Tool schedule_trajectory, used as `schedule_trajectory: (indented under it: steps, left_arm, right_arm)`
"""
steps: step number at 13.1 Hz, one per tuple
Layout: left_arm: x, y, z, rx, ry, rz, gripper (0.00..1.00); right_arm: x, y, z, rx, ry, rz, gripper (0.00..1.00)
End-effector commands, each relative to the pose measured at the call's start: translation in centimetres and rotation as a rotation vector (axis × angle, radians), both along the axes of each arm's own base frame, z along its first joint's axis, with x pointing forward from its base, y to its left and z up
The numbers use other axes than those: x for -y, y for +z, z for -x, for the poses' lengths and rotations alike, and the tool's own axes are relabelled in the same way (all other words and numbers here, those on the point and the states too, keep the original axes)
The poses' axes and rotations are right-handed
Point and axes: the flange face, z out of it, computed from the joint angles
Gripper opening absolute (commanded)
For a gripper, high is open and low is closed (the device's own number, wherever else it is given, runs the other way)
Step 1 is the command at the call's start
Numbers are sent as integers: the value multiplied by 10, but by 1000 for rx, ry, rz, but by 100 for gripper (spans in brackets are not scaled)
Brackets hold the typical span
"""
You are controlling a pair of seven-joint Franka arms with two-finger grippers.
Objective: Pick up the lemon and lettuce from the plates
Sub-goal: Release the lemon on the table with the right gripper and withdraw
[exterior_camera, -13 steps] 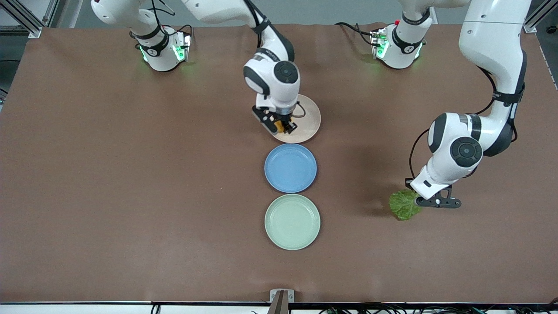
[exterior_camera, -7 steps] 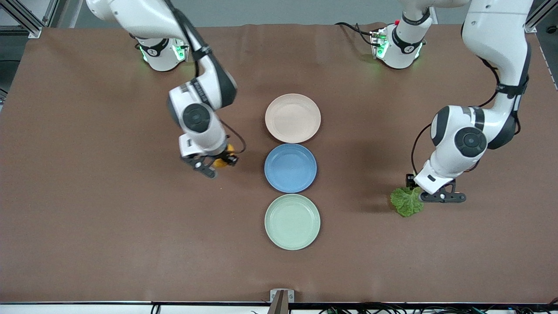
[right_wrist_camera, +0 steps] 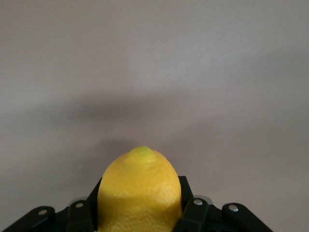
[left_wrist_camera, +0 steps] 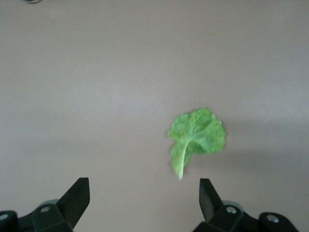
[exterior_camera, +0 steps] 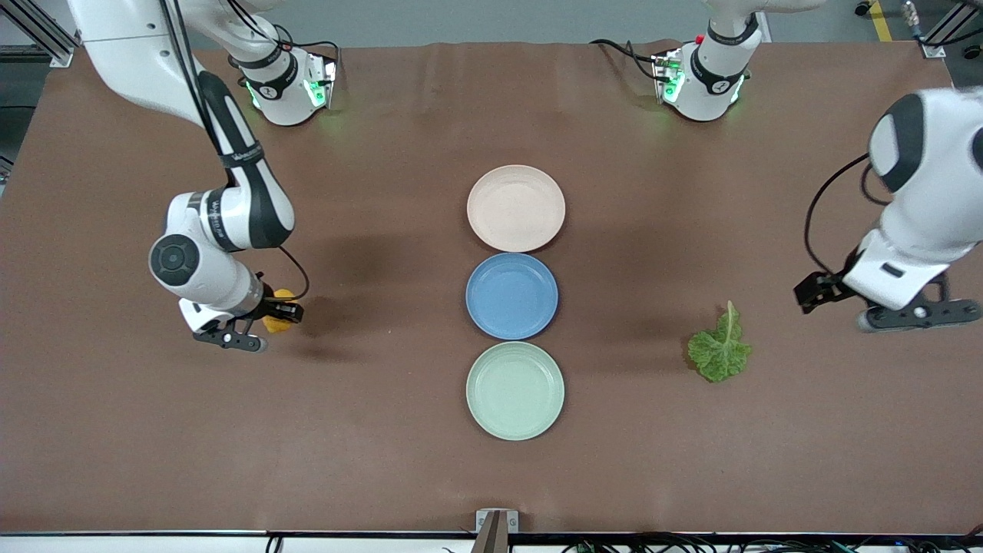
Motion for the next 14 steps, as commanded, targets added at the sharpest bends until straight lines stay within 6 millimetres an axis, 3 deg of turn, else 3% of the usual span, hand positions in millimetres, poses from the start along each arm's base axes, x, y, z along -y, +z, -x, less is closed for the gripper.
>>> schedule_trajectory:
  steps: [1, 3, 8, 9, 10, 11, 12, 14]
  left_arm:
    - [17, 72, 12, -48, -4, 31, 100]
    - [13, 112, 40, -54, -21, 61, 100]
    - [16, 137, 75, -108, -68, 132, 100]
    - [14, 139, 83, -106, -63, 132, 100]
    - [21, 141, 91, -106, -76, 131, 100]
    - [27, 144, 97, -103, -77, 130, 100]
    - [25, 145, 100, -105, -80, 130, 100]
    - [27, 146, 107, -115, -94, 124, 100]
  right_arm:
    - [18, -25, 3, -2, 121, -5, 0]
    - [31, -34, -1, 1, 138, -6, 0]
    - [29, -45, -16, 9, 134, -6, 2]
    - [27, -49, -18, 5, 135, -7, 9]
    - [26, -55, -18, -3, 135, -7, 32]
    - [26, -57, -18, -4, 133, -7, 70]
    - [26, -57, -19, -4, 134, -7, 100]
    - [23, -41, -28, 11, 143, -9, 100]
